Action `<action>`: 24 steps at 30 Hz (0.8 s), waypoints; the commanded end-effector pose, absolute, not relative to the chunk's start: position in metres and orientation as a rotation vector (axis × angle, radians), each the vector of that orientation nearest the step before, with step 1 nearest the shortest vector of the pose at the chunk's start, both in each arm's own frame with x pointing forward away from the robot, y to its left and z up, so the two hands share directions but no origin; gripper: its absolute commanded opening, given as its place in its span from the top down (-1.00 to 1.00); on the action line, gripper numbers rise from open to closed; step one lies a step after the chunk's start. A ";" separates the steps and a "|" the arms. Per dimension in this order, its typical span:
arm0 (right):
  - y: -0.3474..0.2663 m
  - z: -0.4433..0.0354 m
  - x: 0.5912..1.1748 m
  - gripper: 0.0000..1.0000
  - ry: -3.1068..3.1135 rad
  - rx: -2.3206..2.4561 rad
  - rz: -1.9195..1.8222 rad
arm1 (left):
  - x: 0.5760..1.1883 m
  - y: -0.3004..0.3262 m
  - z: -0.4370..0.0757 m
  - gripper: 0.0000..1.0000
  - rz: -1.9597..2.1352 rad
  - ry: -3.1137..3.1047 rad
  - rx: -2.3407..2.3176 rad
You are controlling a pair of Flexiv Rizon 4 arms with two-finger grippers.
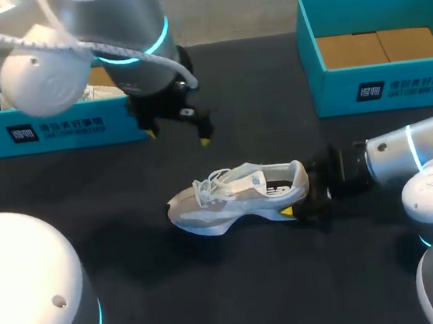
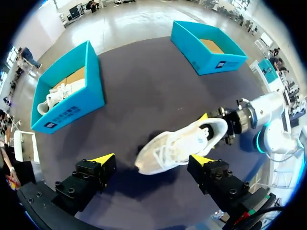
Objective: Take the shoe out of the shoebox, open the shoe tongue, remove and reinsert the insole, then place the shoe into the shoebox
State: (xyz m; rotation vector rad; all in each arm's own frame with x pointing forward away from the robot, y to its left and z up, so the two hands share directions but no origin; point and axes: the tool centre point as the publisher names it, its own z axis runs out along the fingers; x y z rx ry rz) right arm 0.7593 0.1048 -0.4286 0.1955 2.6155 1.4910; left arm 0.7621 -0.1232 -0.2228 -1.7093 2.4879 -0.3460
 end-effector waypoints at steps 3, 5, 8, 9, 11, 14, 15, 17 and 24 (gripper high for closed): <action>0.107 -0.430 0.757 1.00 2.620 0.197 1.483 | 0.753 -0.171 -0.235 -1.00 -0.314 2.502 -1.657; 0.107 -0.430 0.757 1.00 2.620 0.197 1.483 | 0.751 -0.180 -0.241 -1.00 -0.303 2.517 -1.657; 0.107 -0.430 0.757 1.00 2.620 0.197 1.483 | 0.746 -0.196 -0.256 -1.00 -0.273 2.547 -1.625; 0.107 -0.430 0.757 1.00 2.620 0.197 1.483 | 0.745 -0.199 -0.260 -1.00 -0.275 2.553 -1.617; 0.107 -0.430 0.757 1.00 2.620 0.197 1.483 | 0.742 -0.204 -0.265 -1.00 -0.274 2.545 -1.617; 0.107 -0.430 0.757 1.00 2.620 0.197 1.483 | 0.740 -0.211 -0.271 -1.00 -0.269 2.537 -1.616; 0.107 -0.430 0.757 1.00 2.620 0.197 1.483 | 0.741 -0.213 -0.274 -1.00 -0.263 2.539 -1.623; 0.107 -0.430 0.757 1.00 2.620 0.197 1.483 | 0.741 -0.217 -0.281 -1.00 -0.254 2.545 -1.622; 0.107 -0.430 0.757 1.00 2.620 0.197 1.483 | 0.742 -0.225 -0.296 -1.00 -0.222 2.546 -1.630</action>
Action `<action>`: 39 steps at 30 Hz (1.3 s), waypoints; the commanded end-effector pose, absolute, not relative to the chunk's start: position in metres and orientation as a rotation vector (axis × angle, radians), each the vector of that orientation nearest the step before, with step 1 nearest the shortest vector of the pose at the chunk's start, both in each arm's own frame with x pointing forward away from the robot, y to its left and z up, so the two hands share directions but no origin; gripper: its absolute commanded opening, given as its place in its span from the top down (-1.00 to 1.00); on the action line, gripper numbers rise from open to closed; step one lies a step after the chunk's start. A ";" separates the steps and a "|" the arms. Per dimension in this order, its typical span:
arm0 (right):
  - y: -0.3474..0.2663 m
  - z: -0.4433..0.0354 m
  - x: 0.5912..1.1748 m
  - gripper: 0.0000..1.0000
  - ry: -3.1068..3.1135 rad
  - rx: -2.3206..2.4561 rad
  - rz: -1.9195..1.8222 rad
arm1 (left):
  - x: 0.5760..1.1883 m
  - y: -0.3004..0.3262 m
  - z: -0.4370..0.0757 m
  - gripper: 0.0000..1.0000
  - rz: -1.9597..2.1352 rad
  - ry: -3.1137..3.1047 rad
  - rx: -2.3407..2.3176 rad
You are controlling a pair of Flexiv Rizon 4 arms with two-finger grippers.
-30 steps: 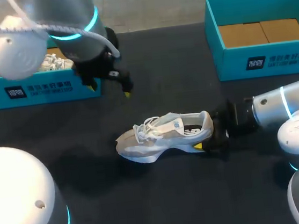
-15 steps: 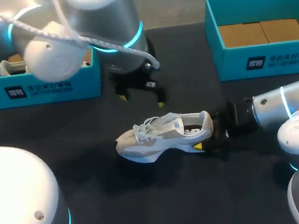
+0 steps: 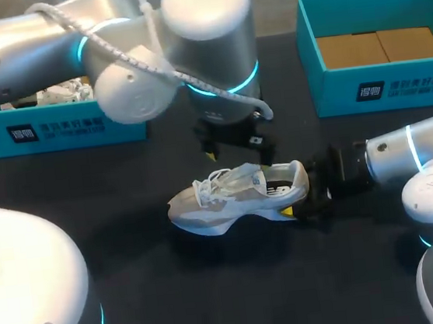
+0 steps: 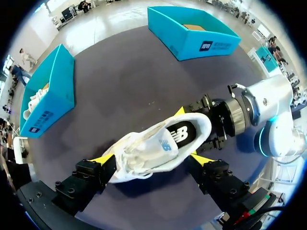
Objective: Take the shoe out of the shoebox, open the shoe tongue, remove and reinsert the insole, then place the shoe into the shoebox
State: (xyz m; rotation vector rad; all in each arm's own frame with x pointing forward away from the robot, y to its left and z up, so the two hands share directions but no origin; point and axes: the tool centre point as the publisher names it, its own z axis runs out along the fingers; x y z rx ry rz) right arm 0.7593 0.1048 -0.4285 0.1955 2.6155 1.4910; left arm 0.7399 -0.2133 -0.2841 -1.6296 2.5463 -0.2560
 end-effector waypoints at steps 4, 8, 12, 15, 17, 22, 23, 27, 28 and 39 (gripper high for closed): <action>0.107 -0.430 0.757 1.00 2.620 0.197 1.483 | 0.740 -0.225 -0.309 -1.00 -0.174 2.528 -1.642; 0.107 -0.430 0.757 1.00 2.620 0.197 1.483 | 0.740 -0.225 -0.318 -1.00 -0.168 2.525 -1.676; 0.107 -0.430 0.757 1.00 2.620 0.197 1.483 | 0.741 -0.227 -0.324 -1.00 -0.145 2.511 -1.687; 0.107 -0.430 0.757 1.00 2.620 0.197 1.483 | 0.741 -0.231 -0.328 -1.00 -0.143 2.489 -1.681; 0.107 -0.430 0.757 1.00 2.620 0.197 1.483 | 0.741 -0.232 -0.330 -1.00 -0.135 2.475 -1.701; 0.107 -0.430 0.757 1.00 2.620 0.197 1.483 | 0.740 -0.237 -0.336 -1.00 -0.118 2.444 -1.679; 0.107 -0.430 0.757 1.00 2.620 0.197 1.483 | 0.740 -0.238 -0.338 -1.00 -0.107 2.438 -1.673; 0.107 -0.430 0.757 1.00 2.620 0.197 1.483 | 0.741 -0.238 -0.344 -1.00 -0.089 2.425 -1.677; 0.107 -0.430 0.757 1.00 2.620 0.197 1.483 | 0.741 -0.238 -0.344 -1.00 -0.089 2.425 -1.677; 0.107 -0.430 0.757 1.00 2.620 0.197 1.483 | 0.747 -0.236 -0.354 -1.00 0.006 2.344 -1.664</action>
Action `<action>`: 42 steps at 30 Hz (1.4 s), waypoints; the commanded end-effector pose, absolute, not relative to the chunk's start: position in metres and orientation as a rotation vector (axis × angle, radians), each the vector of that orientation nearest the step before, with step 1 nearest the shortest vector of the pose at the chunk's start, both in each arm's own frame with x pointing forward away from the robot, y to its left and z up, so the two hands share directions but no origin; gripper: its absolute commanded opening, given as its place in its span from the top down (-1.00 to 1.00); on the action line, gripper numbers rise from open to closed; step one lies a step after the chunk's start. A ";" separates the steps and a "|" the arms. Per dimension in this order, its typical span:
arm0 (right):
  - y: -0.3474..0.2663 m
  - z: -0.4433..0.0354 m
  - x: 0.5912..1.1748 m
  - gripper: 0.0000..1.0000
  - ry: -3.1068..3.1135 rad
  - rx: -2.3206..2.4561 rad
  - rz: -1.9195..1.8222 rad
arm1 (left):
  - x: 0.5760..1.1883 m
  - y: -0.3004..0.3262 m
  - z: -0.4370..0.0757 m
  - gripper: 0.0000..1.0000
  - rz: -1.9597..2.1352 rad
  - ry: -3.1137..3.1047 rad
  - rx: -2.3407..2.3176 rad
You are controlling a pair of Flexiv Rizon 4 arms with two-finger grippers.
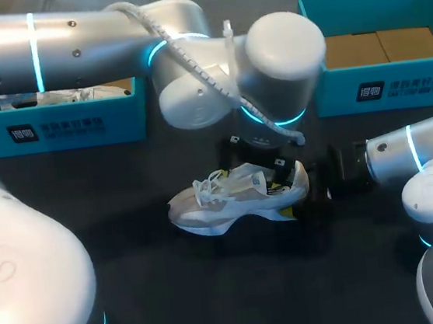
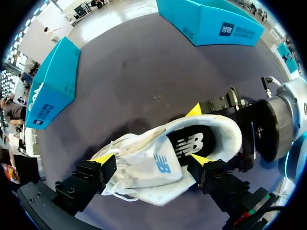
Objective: Take the shoe out of the shoebox, open the shoe tongue, remove and reinsert the insole, then place the shoe into the shoebox
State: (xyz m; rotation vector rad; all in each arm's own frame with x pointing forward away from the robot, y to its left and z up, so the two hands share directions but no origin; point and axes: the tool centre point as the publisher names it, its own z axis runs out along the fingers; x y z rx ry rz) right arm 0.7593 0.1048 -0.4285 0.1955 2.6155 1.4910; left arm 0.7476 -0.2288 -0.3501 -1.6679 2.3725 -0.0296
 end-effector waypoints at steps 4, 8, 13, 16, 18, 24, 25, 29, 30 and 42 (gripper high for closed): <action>0.107 -0.430 0.757 1.00 2.620 0.197 1.483 | 0.746 -0.234 -0.357 -1.00 0.048 2.319 -1.657; 0.107 -0.430 0.757 1.00 2.620 0.197 1.483 | 0.745 -0.229 -0.365 -1.00 0.092 2.297 -1.663; 0.107 -0.430 0.757 1.00 2.620 0.197 1.483 | 0.745 -0.224 -0.370 -1.00 0.124 2.281 -1.675; 0.107 -0.430 0.757 1.00 2.620 0.197 1.483 | 0.745 -0.220 -0.372 -1.00 0.143 2.266 -1.687; 0.107 -0.430 0.757 1.00 2.620 0.197 1.483 | 0.745 -0.215 -0.372 -1.00 0.157 2.250 -1.704; 0.107 -0.430 0.757 1.00 2.620 0.197 1.483 | 0.743 -0.199 -0.357 -1.00 0.172 2.167 -1.775; 0.107 -0.430 0.757 1.00 2.620 0.197 1.483 | 0.742 -0.195 -0.356 -1.00 0.177 2.153 -1.794; 0.107 -0.430 0.757 1.00 2.620 0.197 1.483 | 0.739 -0.184 -0.349 -1.00 0.174 2.105 -1.851; 0.107 -0.430 0.757 1.00 2.620 0.197 1.483 | 0.739 -0.182 -0.346 -1.00 0.169 2.096 -1.862; 0.107 -0.430 0.757 1.00 2.620 0.197 1.483 | 0.731 -0.176 -0.331 0.29 0.112 2.129 -1.948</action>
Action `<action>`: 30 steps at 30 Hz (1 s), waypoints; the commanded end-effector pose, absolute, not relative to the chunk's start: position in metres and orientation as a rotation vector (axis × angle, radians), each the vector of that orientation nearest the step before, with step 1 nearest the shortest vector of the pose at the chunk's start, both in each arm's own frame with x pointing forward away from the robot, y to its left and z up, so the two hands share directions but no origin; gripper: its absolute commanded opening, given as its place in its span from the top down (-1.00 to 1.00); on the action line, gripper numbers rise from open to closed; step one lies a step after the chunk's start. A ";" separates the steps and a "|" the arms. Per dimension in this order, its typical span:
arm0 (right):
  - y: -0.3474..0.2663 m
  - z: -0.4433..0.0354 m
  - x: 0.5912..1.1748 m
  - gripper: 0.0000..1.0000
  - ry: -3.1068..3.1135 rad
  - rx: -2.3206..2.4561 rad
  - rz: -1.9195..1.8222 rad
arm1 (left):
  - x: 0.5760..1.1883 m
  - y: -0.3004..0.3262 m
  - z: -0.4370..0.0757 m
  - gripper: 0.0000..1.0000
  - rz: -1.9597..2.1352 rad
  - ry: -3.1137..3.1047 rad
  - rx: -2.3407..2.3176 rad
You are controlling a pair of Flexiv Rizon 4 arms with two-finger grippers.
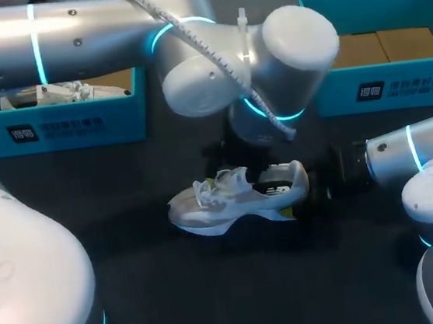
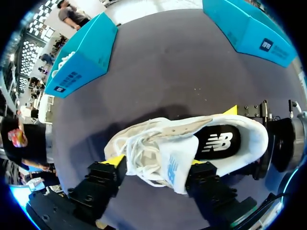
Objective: Take the shoe out of the shoebox, open the shoe tongue, remove and reinsert the insole, then place the shoe into the shoebox
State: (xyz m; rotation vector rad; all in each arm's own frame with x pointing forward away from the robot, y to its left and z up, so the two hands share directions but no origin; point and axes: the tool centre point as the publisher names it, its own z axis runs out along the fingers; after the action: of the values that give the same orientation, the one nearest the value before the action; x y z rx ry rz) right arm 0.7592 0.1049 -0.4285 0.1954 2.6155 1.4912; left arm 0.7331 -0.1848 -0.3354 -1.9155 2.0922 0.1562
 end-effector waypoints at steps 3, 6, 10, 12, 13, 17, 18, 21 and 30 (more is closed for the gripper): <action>0.107 -0.430 0.757 1.00 2.620 0.197 1.483 | 0.728 -0.176 -0.327 0.73 0.098 2.155 -1.979; 0.107 -0.430 0.757 1.00 2.620 0.197 1.483 | 0.726 -0.175 -0.323 1.00 0.078 2.177 -1.987; 0.107 -0.430 0.757 1.00 2.620 0.197 1.483 | 0.727 -0.170 -0.315 1.00 0.016 2.214 -2.023; 0.107 -0.430 0.757 1.00 2.620 0.197 1.483 | 0.728 -0.166 -0.312 1.00 -0.014 2.236 -2.033; 0.107 -0.430 0.757 1.00 2.620 0.197 1.483 | 0.729 -0.162 -0.311 1.00 -0.026 2.240 -2.047; 0.107 -0.430 0.757 1.00 2.620 0.197 1.483 | 0.730 -0.153 -0.307 1.00 -0.068 2.262 -2.069; 0.107 -0.430 0.757 1.00 2.620 0.197 1.483 | 0.731 -0.146 -0.304 1.00 -0.087 2.267 -2.077; 0.107 -0.430 0.757 1.00 2.620 0.197 1.483 | 0.731 -0.135 -0.302 1.00 -0.101 2.271 -2.102; 0.107 -0.430 0.757 1.00 2.620 0.197 1.483 | 0.733 -0.104 -0.312 1.00 -0.094 2.246 -2.171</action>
State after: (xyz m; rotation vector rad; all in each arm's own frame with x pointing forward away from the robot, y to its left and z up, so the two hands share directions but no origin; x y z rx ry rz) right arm 0.7591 0.1051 -0.4283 0.1948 2.6154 1.4915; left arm 0.7317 -0.1157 -0.3099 -2.0856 2.1413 0.1012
